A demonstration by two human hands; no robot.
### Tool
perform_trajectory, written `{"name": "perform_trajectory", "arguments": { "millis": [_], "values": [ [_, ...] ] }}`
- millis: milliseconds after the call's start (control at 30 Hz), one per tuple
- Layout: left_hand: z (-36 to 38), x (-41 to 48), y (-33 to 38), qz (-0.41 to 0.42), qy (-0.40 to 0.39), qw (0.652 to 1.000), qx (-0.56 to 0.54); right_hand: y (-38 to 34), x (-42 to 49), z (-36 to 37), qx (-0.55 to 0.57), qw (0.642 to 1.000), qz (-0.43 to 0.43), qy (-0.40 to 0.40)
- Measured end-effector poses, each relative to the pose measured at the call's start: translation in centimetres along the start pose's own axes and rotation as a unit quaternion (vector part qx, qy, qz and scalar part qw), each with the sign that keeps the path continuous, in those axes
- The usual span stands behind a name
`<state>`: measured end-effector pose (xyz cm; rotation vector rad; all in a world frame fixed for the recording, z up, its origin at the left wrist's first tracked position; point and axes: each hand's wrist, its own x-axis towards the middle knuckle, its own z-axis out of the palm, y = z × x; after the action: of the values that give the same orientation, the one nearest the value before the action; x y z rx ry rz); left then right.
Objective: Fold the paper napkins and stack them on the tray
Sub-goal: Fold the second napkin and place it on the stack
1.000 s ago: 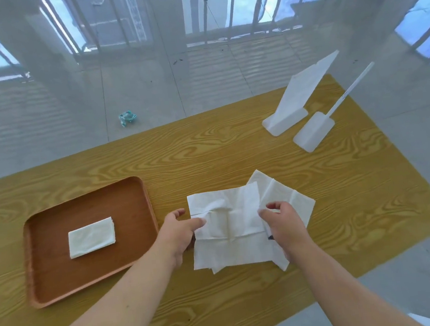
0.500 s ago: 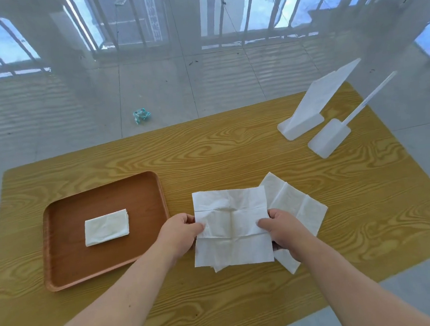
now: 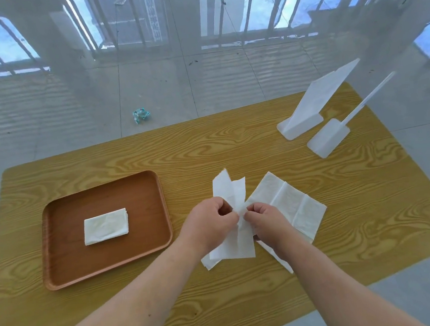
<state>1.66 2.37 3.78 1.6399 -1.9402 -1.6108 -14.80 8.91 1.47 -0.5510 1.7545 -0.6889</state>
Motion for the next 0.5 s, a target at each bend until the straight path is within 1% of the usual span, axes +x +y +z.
{"name": "perform_trajectory", "arguments": {
  "millis": [67,133,167,200,267,333,400,433,500],
  "values": [
    [0.8,0.2,0.0,-0.001,-0.051,0.998,0.028,0.2,0.3,0.0,0.041,0.999,0.025,-0.006],
    [1.4,0.2,-0.3,-0.027,-0.097,0.995,0.007,0.3,0.6,0.1,0.090,0.994,0.051,-0.031],
    [1.5,0.1,-0.7,-0.035,-0.101,0.994,-0.005,0.4,0.6,0.1,0.102,0.992,0.063,-0.046],
    [1.6,0.1,-1.1,-0.039,-0.090,0.995,-0.015,0.5,0.7,0.2,0.103,0.991,0.069,-0.051],
    [1.2,0.0,-2.2,-0.053,-0.046,0.997,-0.028,1.0,1.2,0.7,0.069,0.994,0.070,-0.037],
    [0.4,-0.1,-3.3,-0.070,0.002,0.997,-0.013,1.4,1.7,1.3,0.029,0.998,0.059,-0.018],
    [-0.5,0.0,-4.5,-0.090,0.034,0.995,0.000,1.3,1.9,1.7,0.011,0.998,0.054,-0.006],
    [-1.0,0.2,-5.0,-0.104,0.046,0.994,-0.008,0.9,1.9,1.8,0.019,0.998,0.052,-0.005],
    [-2.0,0.4,-5.6,-0.137,0.062,0.987,-0.050,0.3,2.0,1.6,0.082,0.995,0.048,-0.023]
  ]
}}
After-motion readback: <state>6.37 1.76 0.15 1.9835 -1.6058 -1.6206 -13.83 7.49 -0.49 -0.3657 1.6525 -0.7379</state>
